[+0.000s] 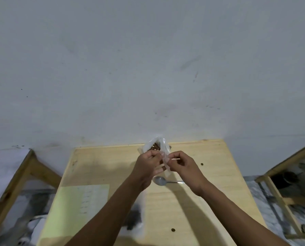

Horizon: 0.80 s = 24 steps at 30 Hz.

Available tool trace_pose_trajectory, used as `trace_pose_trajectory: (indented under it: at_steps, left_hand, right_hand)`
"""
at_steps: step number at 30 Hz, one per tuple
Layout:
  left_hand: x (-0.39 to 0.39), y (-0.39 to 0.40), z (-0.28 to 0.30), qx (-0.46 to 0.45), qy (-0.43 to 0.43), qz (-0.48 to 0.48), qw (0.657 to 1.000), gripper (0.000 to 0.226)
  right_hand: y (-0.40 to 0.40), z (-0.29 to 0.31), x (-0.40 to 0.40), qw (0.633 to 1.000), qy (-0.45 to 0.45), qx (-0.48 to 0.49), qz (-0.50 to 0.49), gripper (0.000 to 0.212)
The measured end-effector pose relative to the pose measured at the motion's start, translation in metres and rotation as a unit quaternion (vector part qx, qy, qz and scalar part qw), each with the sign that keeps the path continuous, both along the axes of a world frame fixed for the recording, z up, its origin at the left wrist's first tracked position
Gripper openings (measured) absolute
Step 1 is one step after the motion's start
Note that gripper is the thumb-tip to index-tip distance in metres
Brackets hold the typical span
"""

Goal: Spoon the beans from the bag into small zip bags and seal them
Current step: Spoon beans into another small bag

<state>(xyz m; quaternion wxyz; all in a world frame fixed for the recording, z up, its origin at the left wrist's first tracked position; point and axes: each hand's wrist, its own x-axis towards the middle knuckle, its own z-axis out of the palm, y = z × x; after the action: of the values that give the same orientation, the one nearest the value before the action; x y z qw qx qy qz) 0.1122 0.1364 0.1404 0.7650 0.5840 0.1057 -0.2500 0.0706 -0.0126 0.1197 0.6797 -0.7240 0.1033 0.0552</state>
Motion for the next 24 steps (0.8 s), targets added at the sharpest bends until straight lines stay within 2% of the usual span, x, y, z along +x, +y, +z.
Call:
trace_pose_trajectory:
  at_steps: [2,6,11,13,17,21,24]
  left_hand:
    - [0.002,0.0,-0.006,0.037,-0.011,0.016,0.999,0.006]
    - [-0.002,-0.008,-0.01,0.076,-0.024,0.049,0.996,0.01]
    - [-0.003,-0.015,-0.008,0.089,-0.023,0.086,0.992,0.013]
    - [-0.002,-0.014,-0.011,0.107,-0.022,0.086,0.99,0.014]
    - [-0.004,-0.012,-0.016,0.148,-0.028,0.076,0.986,0.006]
    - [-0.009,-0.012,-0.019,0.211,-0.037,0.057,0.975,0.005]
    - [-0.013,-0.013,-0.018,0.264,-0.057,0.048,0.962,0.015]
  right_hand:
    - [0.002,-0.004,0.002,1.0,0.0,-0.023,-0.011,0.016]
    - [0.012,-0.005,0.0,0.983,-0.059,-0.169,-0.032,0.019]
    - [0.013,-0.005,0.0,0.961,-0.056,-0.272,-0.007,0.043]
    - [0.009,-0.006,0.0,0.956,-0.048,-0.291,0.017,0.044]
    - [0.001,-0.009,0.001,0.953,-0.037,-0.3,0.002,0.013]
    - [-0.005,-0.011,0.004,0.951,-0.008,-0.308,-0.026,0.017]
    - [-0.011,-0.009,0.008,0.95,-0.004,-0.309,-0.043,0.015]
